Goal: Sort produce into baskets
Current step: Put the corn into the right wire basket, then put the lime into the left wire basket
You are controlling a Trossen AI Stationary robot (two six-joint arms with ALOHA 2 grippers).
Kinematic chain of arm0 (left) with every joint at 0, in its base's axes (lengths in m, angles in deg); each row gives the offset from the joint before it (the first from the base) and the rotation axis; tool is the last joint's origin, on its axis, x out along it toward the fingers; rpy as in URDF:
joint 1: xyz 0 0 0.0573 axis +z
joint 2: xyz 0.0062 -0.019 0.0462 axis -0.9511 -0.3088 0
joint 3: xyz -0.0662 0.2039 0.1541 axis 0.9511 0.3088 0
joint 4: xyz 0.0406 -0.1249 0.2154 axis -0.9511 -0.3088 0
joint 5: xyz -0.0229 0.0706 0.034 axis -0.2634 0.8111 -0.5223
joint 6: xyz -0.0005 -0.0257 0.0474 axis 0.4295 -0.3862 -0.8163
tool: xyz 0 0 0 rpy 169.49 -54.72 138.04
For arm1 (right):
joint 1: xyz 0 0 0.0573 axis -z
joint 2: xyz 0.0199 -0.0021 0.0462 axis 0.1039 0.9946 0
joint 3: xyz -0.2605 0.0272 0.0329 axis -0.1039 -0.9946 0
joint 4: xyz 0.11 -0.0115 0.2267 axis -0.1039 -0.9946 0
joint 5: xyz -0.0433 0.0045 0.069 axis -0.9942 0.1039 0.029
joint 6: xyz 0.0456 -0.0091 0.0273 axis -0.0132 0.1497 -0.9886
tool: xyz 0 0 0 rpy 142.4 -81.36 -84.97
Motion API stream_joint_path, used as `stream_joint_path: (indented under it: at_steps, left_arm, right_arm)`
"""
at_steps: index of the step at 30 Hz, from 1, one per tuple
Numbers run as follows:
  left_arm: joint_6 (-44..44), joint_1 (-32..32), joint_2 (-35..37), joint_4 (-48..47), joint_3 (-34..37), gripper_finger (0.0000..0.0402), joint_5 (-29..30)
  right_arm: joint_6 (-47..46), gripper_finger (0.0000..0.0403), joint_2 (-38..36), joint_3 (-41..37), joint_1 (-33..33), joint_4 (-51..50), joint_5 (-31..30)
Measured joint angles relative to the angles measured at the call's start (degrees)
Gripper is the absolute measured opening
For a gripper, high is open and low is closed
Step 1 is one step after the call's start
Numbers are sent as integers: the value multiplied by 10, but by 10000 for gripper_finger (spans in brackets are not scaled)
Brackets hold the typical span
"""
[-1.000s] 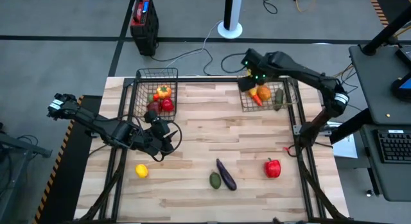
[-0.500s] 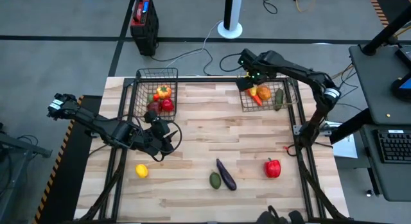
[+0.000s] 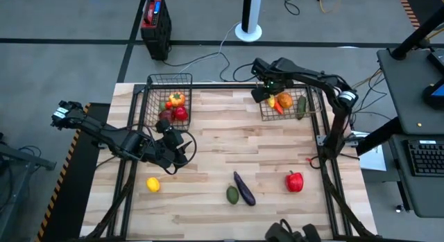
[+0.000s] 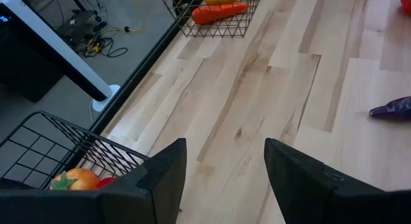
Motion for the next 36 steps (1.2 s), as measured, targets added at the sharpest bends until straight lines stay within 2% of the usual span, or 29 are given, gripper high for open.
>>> stream_joint_path:
  at_steps: [8,20,28,36]
  left_arm:
    - [0,0,0,0,0,191,0]
    - [0,0,0,0,0,191,0]
    - [9,0,0,0,0,191,-2]
    - [24,0,0,0,0,191,-88]
  right_arm:
    - [6,144,12,0,0,3,0]
    - [13,187,12,0,-10,3,0]
    - [18,185,12,0,-17,4,0]
    - [34,184,-26,0,-33,2,-1]
